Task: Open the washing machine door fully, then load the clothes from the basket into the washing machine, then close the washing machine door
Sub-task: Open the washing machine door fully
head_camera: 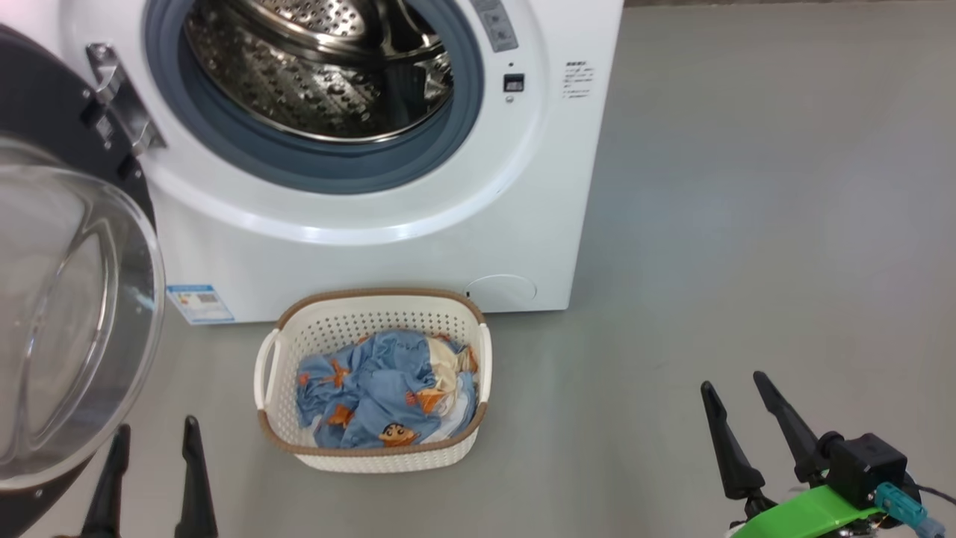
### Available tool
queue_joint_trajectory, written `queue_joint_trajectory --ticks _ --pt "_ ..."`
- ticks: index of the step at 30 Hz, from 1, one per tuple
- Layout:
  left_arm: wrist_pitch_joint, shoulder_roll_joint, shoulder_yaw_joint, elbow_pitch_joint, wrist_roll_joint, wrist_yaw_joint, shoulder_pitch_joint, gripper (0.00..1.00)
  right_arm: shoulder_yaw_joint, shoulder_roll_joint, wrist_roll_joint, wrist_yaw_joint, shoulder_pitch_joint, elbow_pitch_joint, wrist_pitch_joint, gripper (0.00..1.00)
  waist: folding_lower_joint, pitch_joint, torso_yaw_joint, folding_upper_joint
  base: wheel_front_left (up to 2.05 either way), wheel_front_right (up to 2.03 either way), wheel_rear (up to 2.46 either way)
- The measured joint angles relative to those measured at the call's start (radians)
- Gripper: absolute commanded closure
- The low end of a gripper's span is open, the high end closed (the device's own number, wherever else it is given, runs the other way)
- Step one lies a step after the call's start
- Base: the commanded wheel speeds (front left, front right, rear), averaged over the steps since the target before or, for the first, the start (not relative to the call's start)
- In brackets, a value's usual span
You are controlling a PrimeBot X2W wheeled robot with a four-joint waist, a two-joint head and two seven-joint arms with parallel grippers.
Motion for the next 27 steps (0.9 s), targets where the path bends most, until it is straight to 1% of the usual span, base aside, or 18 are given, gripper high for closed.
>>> queue_joint_trajectory --ticks 11,13,27 --pt "0.000 0.002 -0.024 -0.014 0.014 0.008 0.055 0.00 -0.009 0.015 -0.015 0.000 0.034 -0.023 0.000 0.00 0.0001 -0.051 -0.049 0.0000 0.00 0.00 0.00" --pt "0.000 0.002 -0.027 -0.014 0.014 0.016 0.058 0.00 -0.010 0.016 -0.022 0.000 0.043 -0.026 0.000 0.00 0.0001 -0.056 -0.054 0.0000 0.00 0.00 0.00" --pt "0.000 0.003 -0.051 -0.009 0.029 0.025 0.075 0.00 -0.029 0.022 -0.043 0.000 0.054 -0.039 0.000 0.00 0.0001 -0.068 -0.060 0.0000 0.00 0.00 0.00"
